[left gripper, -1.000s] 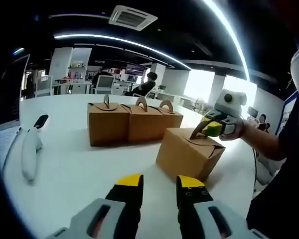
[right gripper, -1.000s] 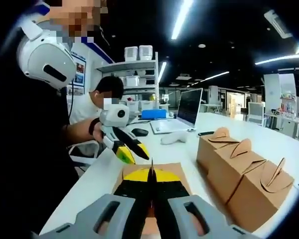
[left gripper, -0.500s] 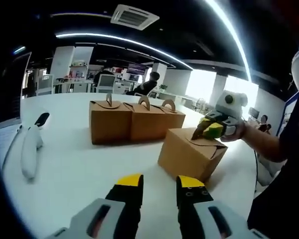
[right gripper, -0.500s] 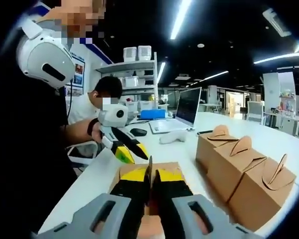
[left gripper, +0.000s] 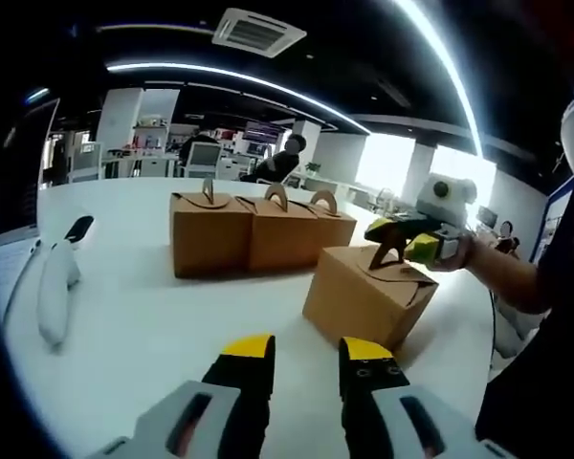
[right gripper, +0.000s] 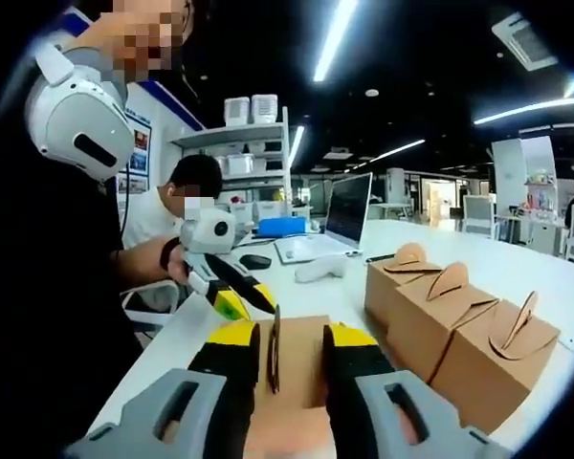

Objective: Pick up one paper box from the group, open the paper box, and remove the item inside

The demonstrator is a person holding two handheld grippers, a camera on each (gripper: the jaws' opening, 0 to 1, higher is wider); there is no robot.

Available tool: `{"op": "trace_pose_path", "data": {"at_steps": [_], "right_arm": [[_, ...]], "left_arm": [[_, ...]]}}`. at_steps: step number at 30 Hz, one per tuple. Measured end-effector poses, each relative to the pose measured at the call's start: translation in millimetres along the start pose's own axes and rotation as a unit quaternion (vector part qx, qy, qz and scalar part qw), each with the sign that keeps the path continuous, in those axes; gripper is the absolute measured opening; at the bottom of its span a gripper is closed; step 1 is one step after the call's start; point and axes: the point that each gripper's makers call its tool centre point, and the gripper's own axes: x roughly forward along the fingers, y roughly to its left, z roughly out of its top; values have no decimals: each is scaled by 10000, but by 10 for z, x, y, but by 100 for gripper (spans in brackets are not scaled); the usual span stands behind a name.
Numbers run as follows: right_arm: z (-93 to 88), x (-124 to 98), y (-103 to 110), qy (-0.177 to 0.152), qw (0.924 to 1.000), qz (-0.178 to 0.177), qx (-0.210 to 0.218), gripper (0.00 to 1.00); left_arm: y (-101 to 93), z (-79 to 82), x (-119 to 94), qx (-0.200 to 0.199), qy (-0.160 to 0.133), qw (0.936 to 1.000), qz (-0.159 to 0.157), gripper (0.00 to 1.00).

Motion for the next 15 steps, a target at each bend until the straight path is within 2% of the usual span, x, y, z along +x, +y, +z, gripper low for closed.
{"op": "trace_pose_path", "data": {"at_steps": [10, 15], "right_arm": [[21, -43, 42, -85, 9999, -93, 6, 27], [24, -109, 15, -92, 9992, -354, 144, 23]], "left_arm": [[-49, -19, 8, 36, 47, 10000, -35, 29], [-53, 3, 6, 56, 31, 10000, -11, 29]]}}
